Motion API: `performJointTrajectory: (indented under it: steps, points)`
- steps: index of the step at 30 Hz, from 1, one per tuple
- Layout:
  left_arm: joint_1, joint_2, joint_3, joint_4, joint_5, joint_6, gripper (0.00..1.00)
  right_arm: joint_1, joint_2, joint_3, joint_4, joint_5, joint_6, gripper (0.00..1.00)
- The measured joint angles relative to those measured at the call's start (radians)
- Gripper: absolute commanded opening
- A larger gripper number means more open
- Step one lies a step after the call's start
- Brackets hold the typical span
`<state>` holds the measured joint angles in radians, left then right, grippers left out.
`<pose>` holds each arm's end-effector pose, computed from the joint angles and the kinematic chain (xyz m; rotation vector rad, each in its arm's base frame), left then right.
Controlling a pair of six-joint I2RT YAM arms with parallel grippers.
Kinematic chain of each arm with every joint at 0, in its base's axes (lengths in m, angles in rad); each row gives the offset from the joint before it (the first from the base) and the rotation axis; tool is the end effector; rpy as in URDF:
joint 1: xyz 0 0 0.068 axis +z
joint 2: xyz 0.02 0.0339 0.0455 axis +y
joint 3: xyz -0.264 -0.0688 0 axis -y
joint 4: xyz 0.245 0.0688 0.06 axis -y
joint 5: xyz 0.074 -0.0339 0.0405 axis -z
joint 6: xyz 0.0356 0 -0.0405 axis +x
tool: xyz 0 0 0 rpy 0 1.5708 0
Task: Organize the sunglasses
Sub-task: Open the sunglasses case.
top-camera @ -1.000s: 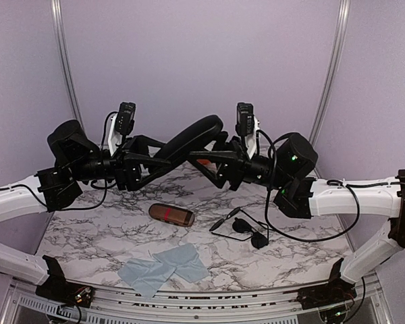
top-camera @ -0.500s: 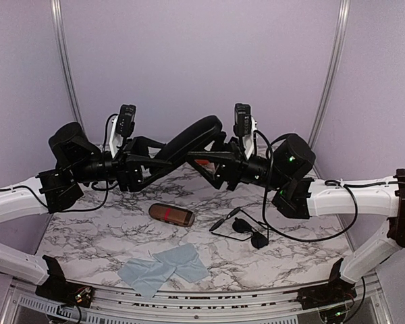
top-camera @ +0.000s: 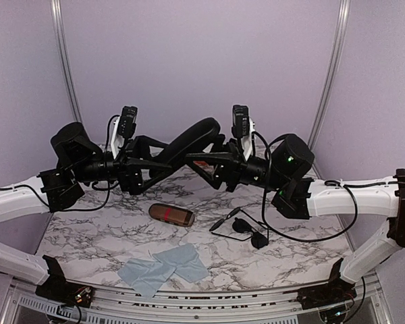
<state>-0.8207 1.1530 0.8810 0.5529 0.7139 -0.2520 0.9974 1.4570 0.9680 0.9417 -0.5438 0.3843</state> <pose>0.1615 -0.2075 0.3747 1.0143 1.1007 -1.3408 0.1627 0.2859 0.3594 -0.8830 0.9951 1.4987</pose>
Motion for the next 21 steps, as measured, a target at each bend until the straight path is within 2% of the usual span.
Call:
performJointTrajectory:
  steps: [1, 2, 6, 11, 15, 21]
  points:
    - [0.002, 0.0, 0.0, -0.024, 0.0, 0.01, 0.94, 0.002, 0.0, 0.0, -0.009, -0.004, -0.006, 0.46]
    - [0.004, 0.0, 0.0, -0.029, 0.0, 0.013, 0.96, 0.005, 0.0, 0.0, -0.021, -0.005, -0.016, 0.46]
    - [0.009, -0.004, 0.006, -0.157, -0.015, 0.108, 0.96, 0.009, -0.002, 0.0, -0.105, -0.013, -0.063, 0.46]
    - [0.01, -0.009, 0.048, -0.358, -0.032, 0.246, 0.92, 0.01, -0.002, 0.007, -0.272, -0.018, -0.139, 0.45]
    - [0.01, -0.018, 0.053, -0.431, -0.035, 0.306, 0.87, 0.011, -0.002, 0.027, -0.384, -0.039, -0.18, 0.45]
    - [0.01, -0.022, 0.054, -0.499, -0.034, 0.355, 0.82, 0.014, 0.013, 0.062, -0.466, -0.061, -0.222, 0.45]
